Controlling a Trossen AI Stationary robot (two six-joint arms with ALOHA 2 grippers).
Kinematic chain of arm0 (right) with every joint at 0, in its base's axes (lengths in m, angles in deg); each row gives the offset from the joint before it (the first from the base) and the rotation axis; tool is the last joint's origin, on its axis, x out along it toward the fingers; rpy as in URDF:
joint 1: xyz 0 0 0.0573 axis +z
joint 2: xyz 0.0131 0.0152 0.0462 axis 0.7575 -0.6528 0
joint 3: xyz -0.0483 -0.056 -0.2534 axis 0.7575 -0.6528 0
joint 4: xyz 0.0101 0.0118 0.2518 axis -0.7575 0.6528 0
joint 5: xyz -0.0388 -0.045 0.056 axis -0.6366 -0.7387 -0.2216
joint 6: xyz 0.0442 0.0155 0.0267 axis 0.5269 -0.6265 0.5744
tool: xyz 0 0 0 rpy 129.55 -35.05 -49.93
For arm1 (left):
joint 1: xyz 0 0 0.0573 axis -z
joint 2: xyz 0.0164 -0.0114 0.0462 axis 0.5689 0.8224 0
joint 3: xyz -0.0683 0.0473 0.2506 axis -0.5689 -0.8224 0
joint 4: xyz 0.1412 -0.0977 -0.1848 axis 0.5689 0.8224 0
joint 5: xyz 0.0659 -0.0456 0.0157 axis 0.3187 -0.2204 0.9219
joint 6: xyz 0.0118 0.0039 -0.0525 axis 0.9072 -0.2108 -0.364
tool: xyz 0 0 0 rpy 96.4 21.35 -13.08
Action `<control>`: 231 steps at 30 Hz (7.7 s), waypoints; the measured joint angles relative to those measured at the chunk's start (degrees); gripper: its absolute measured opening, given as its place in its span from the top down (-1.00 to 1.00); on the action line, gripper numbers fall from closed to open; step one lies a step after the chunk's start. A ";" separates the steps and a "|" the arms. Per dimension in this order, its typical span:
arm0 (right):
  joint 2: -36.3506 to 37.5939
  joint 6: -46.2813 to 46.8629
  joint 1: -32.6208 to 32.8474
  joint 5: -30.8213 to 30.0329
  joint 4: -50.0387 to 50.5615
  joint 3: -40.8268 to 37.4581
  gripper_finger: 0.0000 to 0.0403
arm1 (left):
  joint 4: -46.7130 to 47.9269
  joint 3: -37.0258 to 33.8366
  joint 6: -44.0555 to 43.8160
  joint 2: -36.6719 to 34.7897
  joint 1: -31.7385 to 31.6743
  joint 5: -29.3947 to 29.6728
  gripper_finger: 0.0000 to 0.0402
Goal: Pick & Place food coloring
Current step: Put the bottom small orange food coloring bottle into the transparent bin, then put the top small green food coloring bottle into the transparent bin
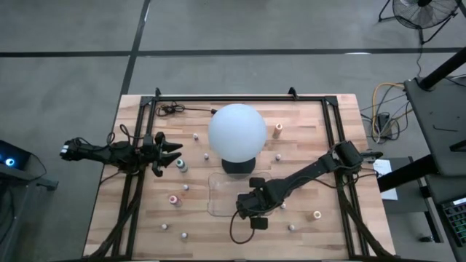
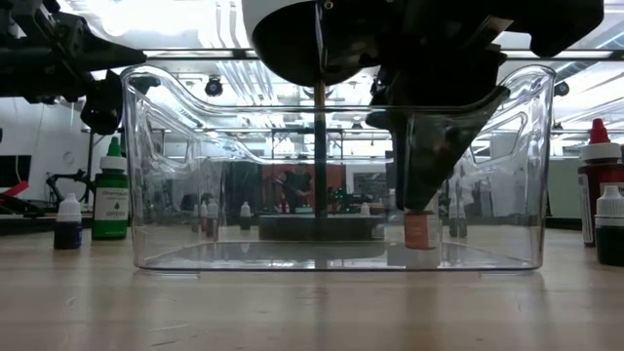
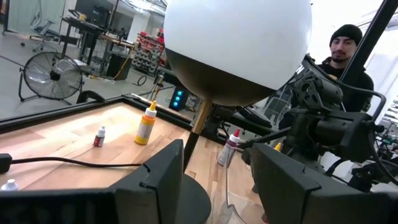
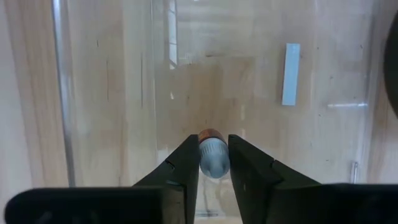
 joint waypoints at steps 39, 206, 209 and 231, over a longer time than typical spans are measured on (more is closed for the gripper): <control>10.45 16.58 -0.59 -8.94 18.14 10.46 0.14 | 0.00 0.00 0.00 0.09 -0.02 -0.02 0.20; 45.20 -20.96 -29.57 5.24 1.64 -39.81 0.71 | 1.27 0.01 0.00 0.37 -0.01 -0.01 0.20; 45.91 -19.79 -28.04 5.27 4.62 -37.71 0.71 | 1.27 0.00 0.00 0.37 -0.02 -0.01 0.20; 43.38 -5.27 -6.86 3.43 21.91 -14.80 0.71 | 1.28 0.00 0.00 0.39 -0.02 -0.01 0.20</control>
